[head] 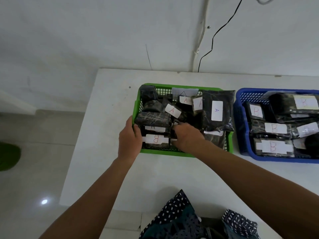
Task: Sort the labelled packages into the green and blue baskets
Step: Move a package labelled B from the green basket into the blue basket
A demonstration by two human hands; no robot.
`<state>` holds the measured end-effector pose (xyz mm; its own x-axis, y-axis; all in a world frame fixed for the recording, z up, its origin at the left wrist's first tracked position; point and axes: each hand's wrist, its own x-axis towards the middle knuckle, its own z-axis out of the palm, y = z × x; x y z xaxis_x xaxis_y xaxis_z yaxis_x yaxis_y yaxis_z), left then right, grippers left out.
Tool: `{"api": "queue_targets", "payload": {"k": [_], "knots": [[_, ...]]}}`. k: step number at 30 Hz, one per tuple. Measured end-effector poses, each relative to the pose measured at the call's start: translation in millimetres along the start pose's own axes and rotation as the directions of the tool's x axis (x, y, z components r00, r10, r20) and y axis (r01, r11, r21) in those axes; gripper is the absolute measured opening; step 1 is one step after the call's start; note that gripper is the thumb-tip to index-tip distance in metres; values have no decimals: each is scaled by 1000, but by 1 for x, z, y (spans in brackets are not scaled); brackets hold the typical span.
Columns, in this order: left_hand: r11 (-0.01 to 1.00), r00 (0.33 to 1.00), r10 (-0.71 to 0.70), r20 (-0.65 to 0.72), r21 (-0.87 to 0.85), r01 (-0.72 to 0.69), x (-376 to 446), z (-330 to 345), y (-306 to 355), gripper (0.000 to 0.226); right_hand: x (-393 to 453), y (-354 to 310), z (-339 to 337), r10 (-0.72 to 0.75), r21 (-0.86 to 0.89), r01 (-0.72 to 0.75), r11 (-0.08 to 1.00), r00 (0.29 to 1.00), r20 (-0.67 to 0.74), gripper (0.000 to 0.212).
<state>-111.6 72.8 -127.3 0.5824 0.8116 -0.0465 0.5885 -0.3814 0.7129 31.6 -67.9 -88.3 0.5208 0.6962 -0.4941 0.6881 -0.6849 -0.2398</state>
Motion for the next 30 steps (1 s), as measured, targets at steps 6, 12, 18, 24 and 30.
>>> {"api": "queue_targets", "payload": {"k": [6,12,18,24,30], "knots": [[1000,999,7,-32,-8,-7,-2,6,-4,36,17,-4,-16,79,81,-89,993,990,119,48],[1000,999,22,-49,-5,-22,-3,7,-5,36,24,-8,-45,12,33,-25,999,942,336,46],[1000,999,20,-50,3,-20,-4,6,-3,38,23,-7,-44,-15,80,-23,997,893,449,42],[1000,998,21,-61,10,-20,-4,6,-2,38,25,-6,-46,3,144,-65,987,918,397,29],[999,997,36,-72,15,-35,-4,8,-3,38,22,-2,-36,9,-47,-2,999,989,150,16]]}}
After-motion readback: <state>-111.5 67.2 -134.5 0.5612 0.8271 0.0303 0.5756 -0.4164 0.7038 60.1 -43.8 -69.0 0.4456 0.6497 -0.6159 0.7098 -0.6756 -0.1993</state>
